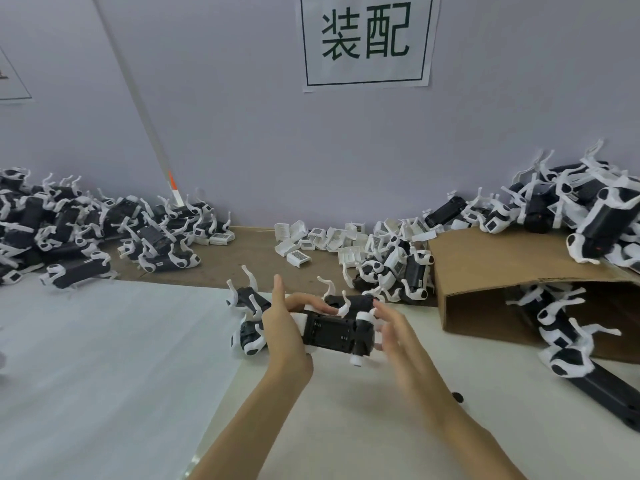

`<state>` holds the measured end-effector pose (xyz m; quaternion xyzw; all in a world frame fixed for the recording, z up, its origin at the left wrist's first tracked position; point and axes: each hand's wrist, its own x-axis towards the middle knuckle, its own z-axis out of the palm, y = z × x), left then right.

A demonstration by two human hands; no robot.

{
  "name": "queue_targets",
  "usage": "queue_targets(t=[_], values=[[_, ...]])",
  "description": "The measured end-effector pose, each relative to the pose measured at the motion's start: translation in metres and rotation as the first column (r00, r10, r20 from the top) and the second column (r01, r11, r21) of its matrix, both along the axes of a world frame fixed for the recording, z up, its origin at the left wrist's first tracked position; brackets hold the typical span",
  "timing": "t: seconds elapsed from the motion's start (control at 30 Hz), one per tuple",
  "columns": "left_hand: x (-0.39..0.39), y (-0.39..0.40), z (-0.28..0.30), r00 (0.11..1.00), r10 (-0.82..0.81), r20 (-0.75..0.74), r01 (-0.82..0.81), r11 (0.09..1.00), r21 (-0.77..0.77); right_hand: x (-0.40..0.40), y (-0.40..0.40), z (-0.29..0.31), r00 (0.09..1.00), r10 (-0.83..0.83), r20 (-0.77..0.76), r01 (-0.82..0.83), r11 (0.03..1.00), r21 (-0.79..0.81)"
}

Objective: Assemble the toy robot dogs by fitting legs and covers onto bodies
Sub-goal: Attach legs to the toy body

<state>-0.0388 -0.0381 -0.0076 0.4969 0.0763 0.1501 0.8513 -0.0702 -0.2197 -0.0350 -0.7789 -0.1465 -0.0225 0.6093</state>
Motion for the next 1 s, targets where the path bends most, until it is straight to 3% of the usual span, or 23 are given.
queue_targets(t=[0.07, 0.17, 0.27, 0.37, 0.47, 0.63, 0.8, 0.83, 0.9, 0.97, 1.0], values=[[0.001, 0.004, 0.003, 1.0, -0.017, -0.019, 0.016, 0.999, -0.036, 0.014, 0.001, 0.004, 0.99, -0.104, -0.091, 0.11, 0.992, 0.065], [0.001, 0.007, 0.006, 0.999, -0.032, -0.007, 0.033, 0.991, 0.133, 0.036, 0.007, 0.011, 0.975, -0.127, -0.182, 0.139, 0.989, 0.055], [-0.002, 0.002, 0.006, 0.998, -0.008, 0.066, -0.014, 0.944, 0.329, 0.054, 0.016, 0.022, 0.974, -0.005, -0.226, 0.019, 0.998, 0.058], [-0.003, -0.005, -0.003, 0.988, 0.063, 0.138, -0.107, 0.933, 0.342, 0.069, 0.024, 0.035, 0.949, 0.16, -0.273, -0.164, 0.986, 0.008], [0.002, -0.005, -0.009, 0.983, 0.127, 0.136, -0.162, 0.941, 0.296, 0.094, 0.038, 0.04, 0.961, 0.149, -0.231, -0.177, 0.979, -0.105], [0.019, 0.014, -0.021, 0.977, 0.183, 0.109, -0.211, 0.912, 0.352, 0.154, 0.078, 0.051, 0.996, 0.09, -0.002, -0.085, 0.938, -0.335], [0.027, 0.019, -0.029, 0.98, 0.161, 0.112, -0.192, 0.912, 0.363, 0.218, 0.108, 0.065, 0.952, -0.016, 0.307, 0.214, 0.751, -0.624], [0.027, 0.019, -0.03, 0.981, 0.159, 0.114, -0.19, 0.914, 0.358, 0.228, 0.109, 0.067, 0.94, -0.014, 0.34, 0.263, 0.663, -0.701], [0.028, 0.019, -0.03, 0.981, 0.158, 0.116, -0.19, 0.908, 0.373, 0.246, 0.111, 0.065, 0.957, 0.002, 0.29, 0.269, 0.365, -0.891], [0.03, 0.018, -0.031, 0.98, 0.167, 0.109, -0.196, 0.906, 0.375, 0.254, 0.115, 0.06, 0.99, -0.053, 0.128, 0.132, 0.083, -0.988], [0.031, 0.018, -0.032, 0.98, 0.172, 0.102, -0.198, 0.907, 0.371, 0.257, 0.118, 0.056, 0.993, -0.08, 0.087, 0.088, 0.009, -0.996]])
